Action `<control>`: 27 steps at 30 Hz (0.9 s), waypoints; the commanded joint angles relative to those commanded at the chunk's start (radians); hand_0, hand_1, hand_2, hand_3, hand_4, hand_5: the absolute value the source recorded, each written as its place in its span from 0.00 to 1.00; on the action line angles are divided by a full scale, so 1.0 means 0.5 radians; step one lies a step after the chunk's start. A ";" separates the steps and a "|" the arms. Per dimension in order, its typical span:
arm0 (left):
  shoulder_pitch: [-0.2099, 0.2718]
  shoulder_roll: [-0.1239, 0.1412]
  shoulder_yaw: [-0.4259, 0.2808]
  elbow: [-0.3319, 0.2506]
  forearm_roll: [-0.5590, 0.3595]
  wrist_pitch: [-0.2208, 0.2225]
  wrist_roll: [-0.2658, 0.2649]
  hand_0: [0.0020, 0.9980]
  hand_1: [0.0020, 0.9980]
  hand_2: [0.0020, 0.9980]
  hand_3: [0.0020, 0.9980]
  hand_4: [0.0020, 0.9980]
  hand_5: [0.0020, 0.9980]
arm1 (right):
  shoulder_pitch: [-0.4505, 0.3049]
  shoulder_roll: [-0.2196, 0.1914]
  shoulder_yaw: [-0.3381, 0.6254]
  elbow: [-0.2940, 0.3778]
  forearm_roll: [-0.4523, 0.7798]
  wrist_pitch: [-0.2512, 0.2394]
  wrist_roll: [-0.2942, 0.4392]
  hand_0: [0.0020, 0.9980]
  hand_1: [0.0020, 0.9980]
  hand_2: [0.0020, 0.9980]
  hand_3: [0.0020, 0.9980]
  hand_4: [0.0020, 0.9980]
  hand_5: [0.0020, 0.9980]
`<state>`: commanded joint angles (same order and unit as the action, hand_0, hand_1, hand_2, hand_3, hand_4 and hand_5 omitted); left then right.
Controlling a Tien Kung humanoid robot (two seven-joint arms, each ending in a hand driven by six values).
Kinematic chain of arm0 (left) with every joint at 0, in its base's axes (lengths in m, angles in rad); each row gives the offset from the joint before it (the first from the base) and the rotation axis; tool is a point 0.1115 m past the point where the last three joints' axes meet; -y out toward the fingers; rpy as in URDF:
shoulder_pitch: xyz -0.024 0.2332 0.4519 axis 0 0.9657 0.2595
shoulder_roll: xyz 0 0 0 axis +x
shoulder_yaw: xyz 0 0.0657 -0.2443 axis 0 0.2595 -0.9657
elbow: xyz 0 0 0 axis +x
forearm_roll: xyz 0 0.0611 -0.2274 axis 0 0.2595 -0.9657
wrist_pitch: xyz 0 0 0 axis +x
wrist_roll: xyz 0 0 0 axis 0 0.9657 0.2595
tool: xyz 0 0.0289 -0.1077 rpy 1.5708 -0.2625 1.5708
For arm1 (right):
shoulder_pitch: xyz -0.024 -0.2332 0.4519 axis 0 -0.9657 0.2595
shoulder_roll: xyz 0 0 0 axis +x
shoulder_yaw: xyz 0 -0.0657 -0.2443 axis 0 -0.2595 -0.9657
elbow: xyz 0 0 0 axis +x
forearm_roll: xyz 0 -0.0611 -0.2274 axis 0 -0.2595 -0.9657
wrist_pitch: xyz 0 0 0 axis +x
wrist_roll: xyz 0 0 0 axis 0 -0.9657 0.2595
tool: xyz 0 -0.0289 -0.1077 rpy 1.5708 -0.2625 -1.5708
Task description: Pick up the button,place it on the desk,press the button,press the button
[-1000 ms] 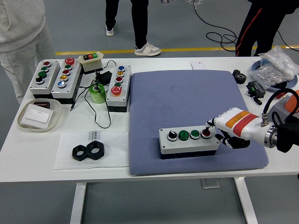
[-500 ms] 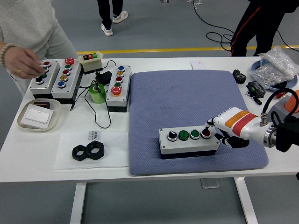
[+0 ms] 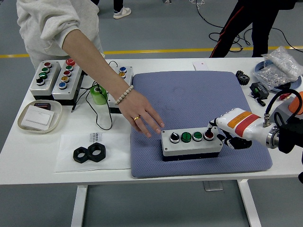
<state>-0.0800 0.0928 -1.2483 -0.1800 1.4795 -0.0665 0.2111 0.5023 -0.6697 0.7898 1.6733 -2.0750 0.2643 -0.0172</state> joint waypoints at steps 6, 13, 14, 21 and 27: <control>0.001 0.000 -0.004 0.000 0.010 -0.002 0.001 0.75 0.91 0.96 0.83 0.56 1.00 | -0.019 0.012 0.012 0.000 -0.023 -0.002 -0.001 0.21 0.05 0.11 0.66 0.41 0.00; 0.009 -0.001 -0.012 0.000 0.027 -0.003 0.003 0.75 0.91 0.96 0.83 0.56 1.00 | -0.039 0.027 0.001 -0.009 -0.037 0.006 0.004 0.21 0.05 0.11 0.65 0.41 0.00; 0.010 0.000 -0.013 0.000 0.029 -0.004 0.003 0.75 0.91 0.96 0.83 0.56 1.00 | -0.040 0.029 -0.001 -0.009 -0.039 0.007 0.004 0.21 0.05 0.11 0.65 0.41 0.00; 0.013 0.000 -0.023 0.000 0.046 -0.005 0.006 0.75 0.91 0.96 0.83 0.56 1.00 | -0.029 0.029 0.006 -0.027 -0.054 0.005 0.002 0.20 0.05 0.11 0.65 0.41 0.00; 0.017 0.001 -0.027 0.000 0.056 -0.006 0.007 0.75 0.91 0.96 0.83 0.56 1.00 | -0.008 0.027 0.016 -0.035 -0.042 0.006 0.005 0.21 0.05 0.11 0.65 0.41 0.00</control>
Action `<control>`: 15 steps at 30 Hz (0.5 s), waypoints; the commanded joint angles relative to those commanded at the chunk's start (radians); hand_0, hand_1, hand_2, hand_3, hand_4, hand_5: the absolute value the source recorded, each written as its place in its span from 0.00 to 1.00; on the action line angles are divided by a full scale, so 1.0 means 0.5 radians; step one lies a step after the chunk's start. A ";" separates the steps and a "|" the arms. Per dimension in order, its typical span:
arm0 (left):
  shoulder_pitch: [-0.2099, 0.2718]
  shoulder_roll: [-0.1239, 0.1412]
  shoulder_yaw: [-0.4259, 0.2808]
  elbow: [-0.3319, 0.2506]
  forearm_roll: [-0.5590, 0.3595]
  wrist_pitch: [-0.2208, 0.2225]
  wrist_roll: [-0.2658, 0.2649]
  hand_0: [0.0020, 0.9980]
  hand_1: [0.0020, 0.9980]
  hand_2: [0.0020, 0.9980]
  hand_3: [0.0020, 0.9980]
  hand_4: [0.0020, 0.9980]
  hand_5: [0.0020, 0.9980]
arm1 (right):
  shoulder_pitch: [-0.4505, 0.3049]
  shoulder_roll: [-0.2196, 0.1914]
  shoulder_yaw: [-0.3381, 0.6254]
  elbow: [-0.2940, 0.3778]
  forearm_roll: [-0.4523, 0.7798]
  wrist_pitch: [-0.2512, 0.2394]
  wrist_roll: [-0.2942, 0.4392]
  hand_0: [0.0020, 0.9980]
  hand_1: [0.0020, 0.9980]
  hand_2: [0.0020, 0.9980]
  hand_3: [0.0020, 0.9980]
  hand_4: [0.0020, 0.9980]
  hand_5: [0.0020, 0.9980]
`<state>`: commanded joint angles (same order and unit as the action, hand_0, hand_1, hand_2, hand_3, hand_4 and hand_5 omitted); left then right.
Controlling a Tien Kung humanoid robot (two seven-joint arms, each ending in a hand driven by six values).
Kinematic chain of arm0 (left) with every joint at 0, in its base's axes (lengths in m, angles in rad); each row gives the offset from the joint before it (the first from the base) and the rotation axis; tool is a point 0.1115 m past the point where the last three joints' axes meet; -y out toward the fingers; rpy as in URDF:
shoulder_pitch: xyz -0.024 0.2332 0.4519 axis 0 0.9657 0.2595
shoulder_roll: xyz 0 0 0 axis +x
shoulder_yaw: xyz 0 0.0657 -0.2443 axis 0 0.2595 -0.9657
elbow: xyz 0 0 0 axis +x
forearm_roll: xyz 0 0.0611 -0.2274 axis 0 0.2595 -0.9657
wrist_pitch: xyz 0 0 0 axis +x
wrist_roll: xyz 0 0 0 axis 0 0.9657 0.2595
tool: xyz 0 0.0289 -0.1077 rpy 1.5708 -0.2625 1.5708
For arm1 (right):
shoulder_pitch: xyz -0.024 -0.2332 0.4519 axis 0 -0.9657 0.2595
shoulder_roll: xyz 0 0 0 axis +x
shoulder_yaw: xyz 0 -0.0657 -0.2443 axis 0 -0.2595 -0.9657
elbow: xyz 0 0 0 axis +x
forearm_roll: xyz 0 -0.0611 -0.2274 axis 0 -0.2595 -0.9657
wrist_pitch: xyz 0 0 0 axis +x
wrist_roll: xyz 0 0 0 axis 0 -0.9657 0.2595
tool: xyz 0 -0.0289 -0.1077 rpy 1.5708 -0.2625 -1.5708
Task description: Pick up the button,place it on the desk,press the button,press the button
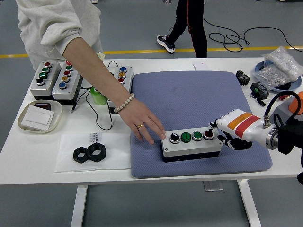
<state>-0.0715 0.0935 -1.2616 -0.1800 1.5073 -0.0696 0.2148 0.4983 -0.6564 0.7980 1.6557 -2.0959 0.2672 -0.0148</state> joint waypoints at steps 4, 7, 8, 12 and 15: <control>0.000 0.000 0.001 0.000 0.002 0.000 0.001 0.75 0.91 0.96 0.83 0.56 1.00 | -0.002 0.009 -0.003 -0.014 0.002 0.000 0.003 0.21 0.05 0.11 0.65 0.41 0.00; -0.001 0.001 0.007 0.000 -0.003 -0.002 0.000 0.75 0.91 0.96 0.83 0.56 1.00 | -0.002 0.012 -0.010 -0.018 0.000 0.002 0.003 0.21 0.05 0.11 0.65 0.41 0.00; -0.003 0.000 0.009 0.000 -0.006 -0.002 0.000 0.75 0.91 0.96 0.83 0.56 1.00 | -0.002 0.013 -0.012 -0.018 -0.001 0.001 0.004 0.21 0.05 0.11 0.65 0.41 0.00; -0.008 0.000 0.018 0.000 -0.015 -0.001 -0.001 0.75 0.91 0.96 0.84 0.56 1.00 | -0.007 0.019 -0.010 -0.021 -0.005 -0.004 0.002 0.21 0.05 0.11 0.65 0.41 0.00; -0.013 0.000 0.023 0.000 -0.019 -0.003 -0.002 0.75 0.91 0.96 0.84 0.56 1.00 | -0.015 0.026 -0.004 -0.027 -0.015 -0.009 0.002 0.21 0.05 0.11 0.65 0.41 0.00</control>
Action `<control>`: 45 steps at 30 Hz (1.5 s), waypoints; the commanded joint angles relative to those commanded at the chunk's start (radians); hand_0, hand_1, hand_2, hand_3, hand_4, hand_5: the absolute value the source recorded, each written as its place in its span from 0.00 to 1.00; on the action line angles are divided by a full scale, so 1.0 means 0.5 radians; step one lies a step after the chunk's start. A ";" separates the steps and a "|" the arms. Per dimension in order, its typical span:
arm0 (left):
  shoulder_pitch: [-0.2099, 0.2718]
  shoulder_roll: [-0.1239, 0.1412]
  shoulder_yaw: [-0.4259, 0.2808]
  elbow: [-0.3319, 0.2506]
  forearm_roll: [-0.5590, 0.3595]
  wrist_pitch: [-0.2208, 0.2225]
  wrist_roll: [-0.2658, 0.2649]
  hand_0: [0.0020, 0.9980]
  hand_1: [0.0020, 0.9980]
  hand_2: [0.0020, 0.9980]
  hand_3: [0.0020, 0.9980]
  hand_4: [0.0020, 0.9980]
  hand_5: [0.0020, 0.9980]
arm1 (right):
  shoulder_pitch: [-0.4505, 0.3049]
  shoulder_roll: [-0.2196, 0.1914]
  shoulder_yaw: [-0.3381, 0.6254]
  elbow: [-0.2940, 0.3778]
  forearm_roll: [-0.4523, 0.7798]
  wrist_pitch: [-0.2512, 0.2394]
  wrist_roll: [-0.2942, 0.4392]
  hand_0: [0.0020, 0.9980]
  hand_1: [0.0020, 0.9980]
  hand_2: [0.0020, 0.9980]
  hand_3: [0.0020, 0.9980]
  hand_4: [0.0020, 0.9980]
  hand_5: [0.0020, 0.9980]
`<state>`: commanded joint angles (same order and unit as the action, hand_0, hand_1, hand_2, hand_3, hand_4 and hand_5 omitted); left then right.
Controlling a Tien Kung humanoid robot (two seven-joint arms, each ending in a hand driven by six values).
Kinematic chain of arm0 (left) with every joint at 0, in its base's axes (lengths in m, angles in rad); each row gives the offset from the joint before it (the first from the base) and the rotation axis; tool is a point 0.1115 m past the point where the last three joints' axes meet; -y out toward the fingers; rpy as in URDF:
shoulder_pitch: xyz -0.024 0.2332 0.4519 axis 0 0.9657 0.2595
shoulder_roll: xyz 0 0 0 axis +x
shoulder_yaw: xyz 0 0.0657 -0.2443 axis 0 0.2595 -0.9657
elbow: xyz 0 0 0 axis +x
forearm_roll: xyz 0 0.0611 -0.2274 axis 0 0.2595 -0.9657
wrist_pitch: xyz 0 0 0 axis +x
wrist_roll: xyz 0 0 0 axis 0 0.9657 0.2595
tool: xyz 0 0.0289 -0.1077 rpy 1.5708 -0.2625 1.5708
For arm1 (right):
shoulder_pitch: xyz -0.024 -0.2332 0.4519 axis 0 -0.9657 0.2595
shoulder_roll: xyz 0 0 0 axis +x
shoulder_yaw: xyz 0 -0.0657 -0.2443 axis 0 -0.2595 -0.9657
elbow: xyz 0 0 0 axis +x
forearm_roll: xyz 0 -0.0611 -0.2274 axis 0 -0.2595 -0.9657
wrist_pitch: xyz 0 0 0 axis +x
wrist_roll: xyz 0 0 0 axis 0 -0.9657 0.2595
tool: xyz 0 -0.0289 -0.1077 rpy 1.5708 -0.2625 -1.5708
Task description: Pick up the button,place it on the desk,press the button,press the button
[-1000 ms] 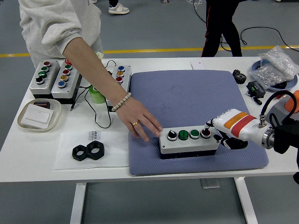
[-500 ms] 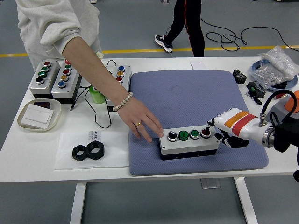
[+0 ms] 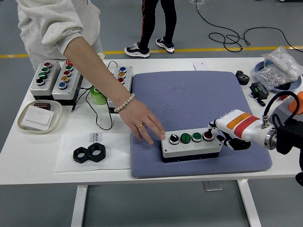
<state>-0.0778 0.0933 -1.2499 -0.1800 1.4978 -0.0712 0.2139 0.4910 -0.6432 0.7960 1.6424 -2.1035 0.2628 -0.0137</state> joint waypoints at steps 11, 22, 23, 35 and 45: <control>-0.005 -0.004 0.016 0.000 -0.018 0.001 -0.003 0.75 0.91 0.96 0.84 0.56 1.00 | -0.023 0.016 -0.007 0.005 -0.024 0.002 0.001 0.21 0.05 0.11 0.64 0.41 0.00; -0.005 -0.006 0.016 0.000 -0.027 0.002 -0.003 0.75 0.91 0.96 0.83 0.56 1.00 | -0.020 0.013 0.008 0.014 -0.033 0.009 0.006 0.21 0.05 0.11 0.64 0.40 0.00; -0.003 -0.006 0.015 0.000 -0.027 0.002 -0.002 0.75 0.91 0.96 0.83 0.56 1.00 | -0.016 0.008 0.024 0.025 -0.034 0.013 0.009 0.21 0.05 0.11 0.64 0.40 0.00; 0.021 -0.009 -0.013 0.000 -0.004 0.000 0.007 0.75 0.91 0.96 0.83 0.56 1.00 | 0.014 -0.042 0.206 0.157 -0.045 0.010 0.026 0.21 0.05 0.11 0.64 0.40 0.00; 0.036 -0.018 -0.032 0.000 0.010 0.001 0.016 0.75 0.91 0.96 0.83 0.56 1.00 | -0.011 -0.096 0.476 0.193 -0.190 -0.132 0.055 0.53 0.57 0.55 0.66 0.47 0.00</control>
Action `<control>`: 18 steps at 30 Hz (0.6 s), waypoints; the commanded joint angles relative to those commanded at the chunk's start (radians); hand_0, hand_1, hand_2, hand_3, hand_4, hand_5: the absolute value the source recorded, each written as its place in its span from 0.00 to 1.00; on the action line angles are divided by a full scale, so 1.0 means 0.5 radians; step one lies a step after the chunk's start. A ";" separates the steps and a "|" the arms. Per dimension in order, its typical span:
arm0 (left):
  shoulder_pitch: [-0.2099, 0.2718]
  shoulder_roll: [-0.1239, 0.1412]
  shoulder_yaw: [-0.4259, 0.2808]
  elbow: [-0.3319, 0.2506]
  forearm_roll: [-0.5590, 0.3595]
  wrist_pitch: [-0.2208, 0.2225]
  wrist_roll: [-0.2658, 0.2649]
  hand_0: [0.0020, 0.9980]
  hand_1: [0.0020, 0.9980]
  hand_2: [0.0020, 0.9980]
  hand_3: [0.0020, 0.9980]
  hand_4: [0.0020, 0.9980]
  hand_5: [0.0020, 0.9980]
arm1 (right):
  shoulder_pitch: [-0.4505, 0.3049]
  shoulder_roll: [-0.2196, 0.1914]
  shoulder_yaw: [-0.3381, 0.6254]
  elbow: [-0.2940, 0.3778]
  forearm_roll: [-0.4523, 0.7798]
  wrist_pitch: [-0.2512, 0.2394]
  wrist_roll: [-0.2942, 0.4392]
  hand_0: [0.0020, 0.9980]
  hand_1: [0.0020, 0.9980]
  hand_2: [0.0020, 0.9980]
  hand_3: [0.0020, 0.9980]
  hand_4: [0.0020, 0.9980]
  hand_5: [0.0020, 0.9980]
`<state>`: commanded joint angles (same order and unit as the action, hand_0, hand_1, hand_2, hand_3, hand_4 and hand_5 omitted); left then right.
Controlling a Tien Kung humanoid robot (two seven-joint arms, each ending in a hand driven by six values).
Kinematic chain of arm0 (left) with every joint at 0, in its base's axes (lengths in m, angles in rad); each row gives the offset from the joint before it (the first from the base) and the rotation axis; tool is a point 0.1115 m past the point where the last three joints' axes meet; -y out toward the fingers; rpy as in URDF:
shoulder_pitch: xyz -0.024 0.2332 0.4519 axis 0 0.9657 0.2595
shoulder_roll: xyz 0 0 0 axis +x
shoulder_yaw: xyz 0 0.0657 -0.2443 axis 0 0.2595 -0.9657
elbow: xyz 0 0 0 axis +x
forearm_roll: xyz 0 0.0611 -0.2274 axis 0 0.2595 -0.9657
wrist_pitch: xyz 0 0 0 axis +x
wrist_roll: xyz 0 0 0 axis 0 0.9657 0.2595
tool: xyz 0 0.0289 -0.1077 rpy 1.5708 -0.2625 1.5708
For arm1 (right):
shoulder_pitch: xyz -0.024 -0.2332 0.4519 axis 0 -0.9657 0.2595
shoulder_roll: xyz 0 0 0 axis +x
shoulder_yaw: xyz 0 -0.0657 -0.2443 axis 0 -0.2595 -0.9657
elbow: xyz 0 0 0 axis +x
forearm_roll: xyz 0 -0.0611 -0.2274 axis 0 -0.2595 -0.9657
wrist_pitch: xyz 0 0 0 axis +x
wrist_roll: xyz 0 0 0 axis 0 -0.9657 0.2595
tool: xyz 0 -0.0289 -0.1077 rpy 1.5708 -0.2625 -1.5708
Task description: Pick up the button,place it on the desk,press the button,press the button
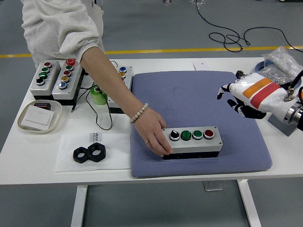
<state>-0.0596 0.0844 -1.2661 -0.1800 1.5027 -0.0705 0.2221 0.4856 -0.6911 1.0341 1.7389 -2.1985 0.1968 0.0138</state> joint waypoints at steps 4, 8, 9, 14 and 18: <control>0.006 -0.002 -0.019 0.000 0.019 -0.001 0.005 0.75 0.91 0.96 0.83 0.56 1.00 | 0.008 -0.030 0.067 -0.020 -0.012 0.041 0.009 0.88 0.85 0.81 0.76 0.78 0.34; 0.019 -0.004 -0.047 0.000 0.055 -0.004 0.011 0.75 0.91 0.96 0.83 0.56 1.00 | 0.018 -0.088 0.106 -0.082 0.088 0.128 0.013 0.88 0.85 0.81 0.76 0.78 0.34; 0.022 -0.004 -0.049 0.000 0.060 -0.004 0.011 0.75 0.91 0.96 0.83 0.56 1.00 | 0.014 -0.096 0.106 -0.098 0.154 0.133 0.013 0.95 0.89 0.86 0.81 0.82 0.64; 0.030 -0.010 -0.067 0.000 0.087 -0.006 0.017 0.75 0.91 0.96 0.83 0.56 1.00 | -0.104 -0.044 0.100 -0.280 0.564 0.006 -0.027 0.95 0.89 0.86 0.81 0.82 0.64; 0.029 -0.015 -0.069 0.000 0.099 -0.009 0.019 0.75 0.91 0.96 0.83 0.56 1.00 | -0.206 0.047 0.178 -0.381 0.915 0.023 0.003 0.93 0.87 0.83 0.79 0.81 0.66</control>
<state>-0.0449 0.0766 -1.3004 -0.1800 1.5521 -0.0752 0.2314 0.3826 -0.6676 1.1230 1.5483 -1.7413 0.2083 0.0154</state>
